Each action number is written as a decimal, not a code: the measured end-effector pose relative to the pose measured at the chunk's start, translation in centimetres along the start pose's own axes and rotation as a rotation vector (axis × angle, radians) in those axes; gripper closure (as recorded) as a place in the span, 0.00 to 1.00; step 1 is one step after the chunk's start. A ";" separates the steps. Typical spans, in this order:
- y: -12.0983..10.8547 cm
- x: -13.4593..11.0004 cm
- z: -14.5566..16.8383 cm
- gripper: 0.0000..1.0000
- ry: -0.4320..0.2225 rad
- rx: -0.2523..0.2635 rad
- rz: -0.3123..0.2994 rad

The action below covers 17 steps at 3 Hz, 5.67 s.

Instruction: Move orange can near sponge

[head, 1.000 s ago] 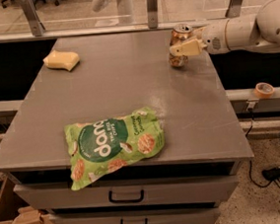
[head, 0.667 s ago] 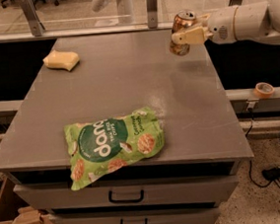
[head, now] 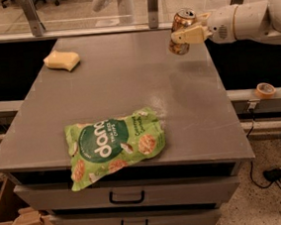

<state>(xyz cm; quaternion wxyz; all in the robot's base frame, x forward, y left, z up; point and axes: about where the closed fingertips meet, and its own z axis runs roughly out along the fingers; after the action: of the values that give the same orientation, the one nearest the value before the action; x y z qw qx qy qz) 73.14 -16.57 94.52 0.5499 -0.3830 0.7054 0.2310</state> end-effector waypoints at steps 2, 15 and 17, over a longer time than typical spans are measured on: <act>7.8 -4.5 9.3 1.00 -0.102 -0.218 -0.065; 13.5 -3.2 28.3 0.12 0.070 -0.258 -0.114; 10.4 -2.7 23.7 0.00 0.045 -0.144 -0.084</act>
Offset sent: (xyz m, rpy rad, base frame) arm -0.0068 0.2215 0.0224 0.1094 -0.1056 0.4083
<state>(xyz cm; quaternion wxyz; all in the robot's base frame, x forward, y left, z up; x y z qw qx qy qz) 79.41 8.15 89.27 0.5140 -0.4559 0.6826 0.2492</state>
